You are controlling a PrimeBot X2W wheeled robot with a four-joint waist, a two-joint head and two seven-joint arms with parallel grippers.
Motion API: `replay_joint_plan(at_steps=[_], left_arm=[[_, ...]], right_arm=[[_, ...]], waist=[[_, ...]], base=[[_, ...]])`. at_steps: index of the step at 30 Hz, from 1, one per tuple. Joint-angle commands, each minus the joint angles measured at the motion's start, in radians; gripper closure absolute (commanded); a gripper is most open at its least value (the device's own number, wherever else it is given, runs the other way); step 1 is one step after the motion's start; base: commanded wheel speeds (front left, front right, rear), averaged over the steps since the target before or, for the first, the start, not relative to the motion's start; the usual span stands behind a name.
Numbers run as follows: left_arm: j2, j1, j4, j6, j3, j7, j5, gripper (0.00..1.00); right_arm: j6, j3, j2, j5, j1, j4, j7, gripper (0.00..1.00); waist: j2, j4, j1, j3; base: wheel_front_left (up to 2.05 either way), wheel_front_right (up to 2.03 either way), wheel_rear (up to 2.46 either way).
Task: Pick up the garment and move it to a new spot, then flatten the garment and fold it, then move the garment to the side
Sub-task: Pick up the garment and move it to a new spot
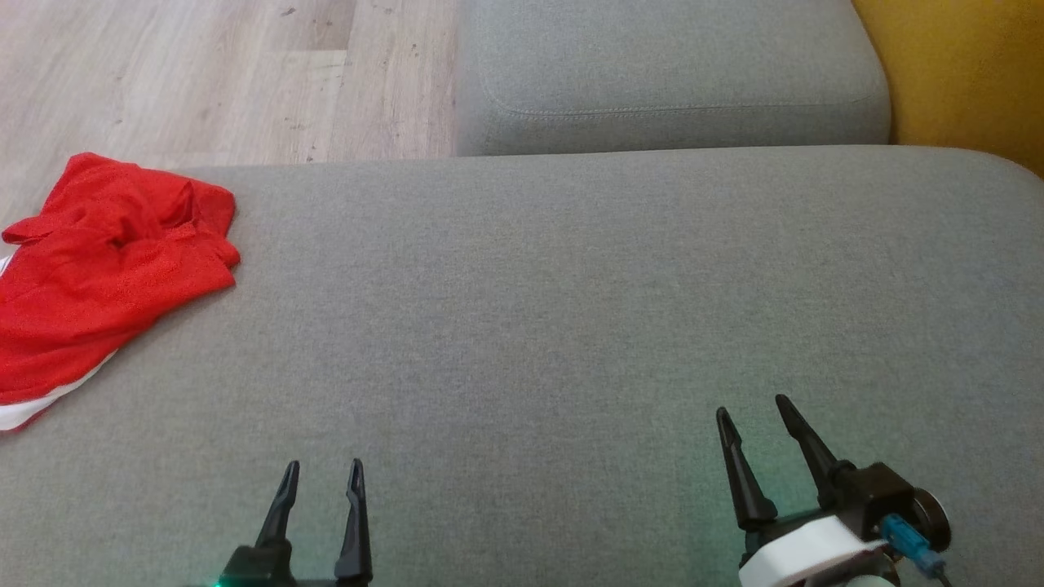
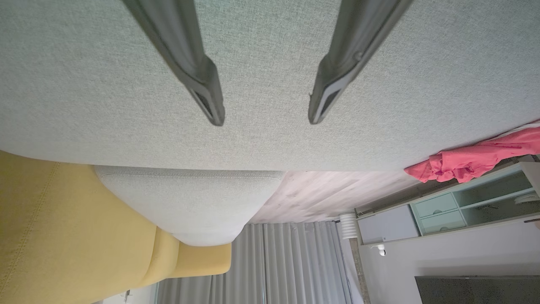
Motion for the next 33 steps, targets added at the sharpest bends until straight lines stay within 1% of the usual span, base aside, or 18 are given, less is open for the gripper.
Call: replay_joint_plan(at_steps=[1,9,13,17,22,23,24,27,29,33], left_arm=[[0.010,-0.024,-0.024,0.006,0.023,-0.009,-0.005,0.00],[0.013,-0.022,-0.021,0.009,0.016,-0.008,-0.011,0.00],[0.014,-0.025,-0.023,0.009,0.010,-0.007,-0.012,0.00],[0.018,-0.038,-0.032,0.010,0.003,-0.004,-0.009,0.00],[0.031,-0.041,-0.052,0.019,0.001,0.003,-0.002,0.00],[0.031,-0.041,-0.052,0.019,0.001,0.003,-0.002,0.00],[0.037,-0.038,-0.063,0.024,0.005,0.007,-0.001,0.00],[0.047,-0.030,-0.077,0.032,0.013,0.013,-0.004,0.00],[0.051,-0.015,-0.094,0.049,0.033,0.009,-0.012,0.00],[0.048,0.009,-0.123,0.075,0.061,-0.004,-0.026,0.00]], right_arm=[[0.008,0.026,-0.009,0.002,-0.021,-0.026,-0.007,0.00],[0.008,0.027,-0.009,0.002,-0.016,-0.024,-0.008,0.00],[0.008,0.021,-0.009,-0.003,-0.002,-0.033,-0.009,0.00],[0.008,0.000,-0.009,-0.007,0.014,-0.047,-0.011,0.00],[0.008,-0.001,-0.009,-0.007,0.016,-0.058,-0.012,0.00],[0.008,-0.001,-0.009,-0.007,0.016,-0.058,-0.012,0.00],[0.008,0.005,-0.009,-0.005,0.012,-0.060,-0.012,0.00],[0.008,0.016,-0.009,0.000,0.004,-0.058,-0.013,0.00],[0.008,0.045,-0.009,-0.001,-0.016,-0.058,-0.013,0.00],[0.008,0.091,-0.009,-0.008,-0.058,-0.046,-0.013,0.00]], waist=[[0.0000,0.000,-0.0001,-0.002],[0.0000,0.005,-0.0001,-0.007],[0.0000,0.038,-0.0001,-0.006],[0.0000,0.124,-0.0001,-0.001],[0.0000,0.281,-0.0001,0.003],[0.0000,0.281,-0.0001,0.003],[0.0000,0.345,-0.0001,0.002],[0.0000,0.433,-0.0001,0.001],[0.0000,0.454,-0.0001,0.017],[0.0000,0.468,-0.0001,0.039]], base=[[0.00,0.00,0.00],[0.00,0.00,0.00],[0.00,0.00,0.00],[0.00,0.00,0.00],[0.00,0.00,0.00],[0.00,0.00,0.00],[0.00,0.00,0.00],[0.00,0.00,0.00],[0.00,0.00,0.00],[0.00,0.00,0.00]])
